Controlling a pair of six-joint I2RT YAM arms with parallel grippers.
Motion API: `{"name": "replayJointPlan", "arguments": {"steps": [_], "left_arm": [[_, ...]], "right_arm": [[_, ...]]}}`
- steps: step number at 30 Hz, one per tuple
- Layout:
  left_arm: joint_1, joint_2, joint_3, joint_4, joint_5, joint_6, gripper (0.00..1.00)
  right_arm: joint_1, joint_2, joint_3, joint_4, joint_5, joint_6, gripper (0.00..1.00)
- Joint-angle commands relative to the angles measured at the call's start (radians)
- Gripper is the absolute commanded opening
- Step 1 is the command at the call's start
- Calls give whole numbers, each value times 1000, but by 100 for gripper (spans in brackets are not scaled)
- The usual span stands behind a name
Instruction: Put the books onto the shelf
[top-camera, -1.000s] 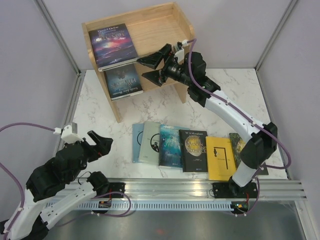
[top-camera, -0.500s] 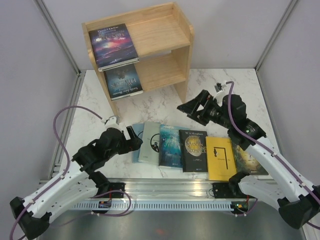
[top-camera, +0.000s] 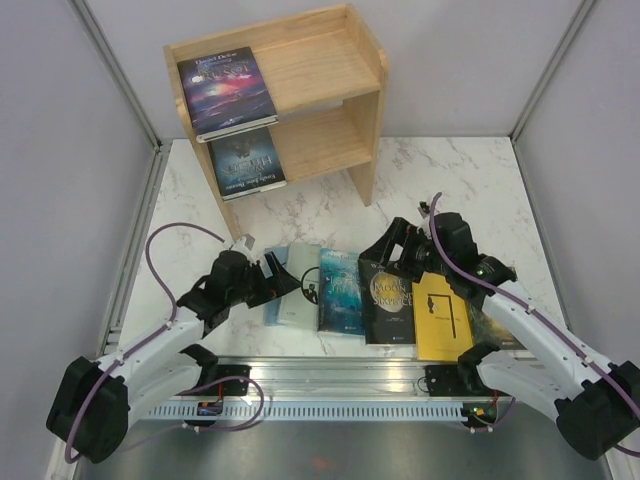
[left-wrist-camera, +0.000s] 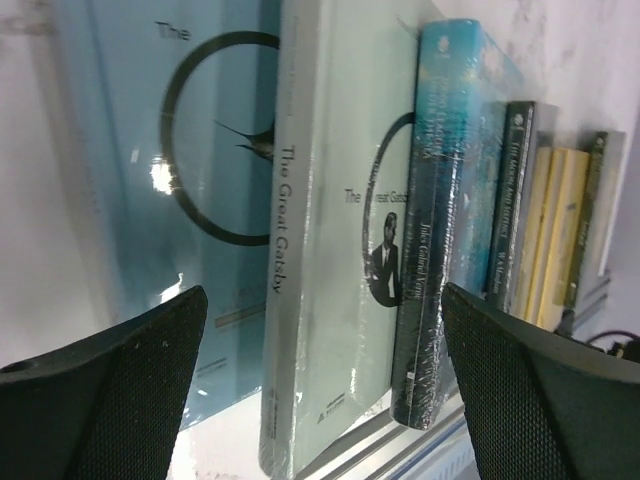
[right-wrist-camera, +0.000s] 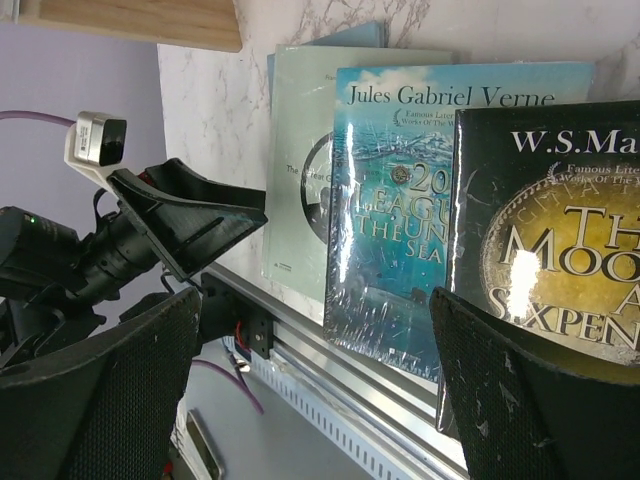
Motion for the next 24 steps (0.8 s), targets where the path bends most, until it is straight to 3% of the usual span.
{"name": "replayJointPlan", "arguments": {"steps": [1,4,6,11,12,14,15,16,18,20,24], "left_arm": [[6,21,-61,243,119,-34,100],[6,68,-83,283,131,-48,95],[6,94,-98,334,154,-59,83],[6,208,-146,551,249,-112,67],[6,217,-153,591,260,-138,57],[6,232,-176,701,305,-166,50],[6,231,-181,725,318,-186,35],[6,228,-183,739,337,-190,26],[6,190,-177,713,340,-194,3],[6,136,-157,656,331,-180,2],[24,-77,-62,265,245,-88,2]], "right_arm": [[-8,16,6,24,-22,-54,98],[-14,27,-1,29,-28,-66,98],[-22,38,-10,38,-37,-72,98],[-33,65,-26,71,-88,-78,98],[-34,76,-26,81,-94,-80,98],[-34,85,-21,88,-105,-82,98],[-37,95,-21,93,-112,-85,98],[-36,95,-18,98,-117,-83,98],[-36,87,-20,111,-129,-66,98],[-36,64,-33,130,-137,-45,98],[-8,-54,-73,194,-134,38,98]]}}
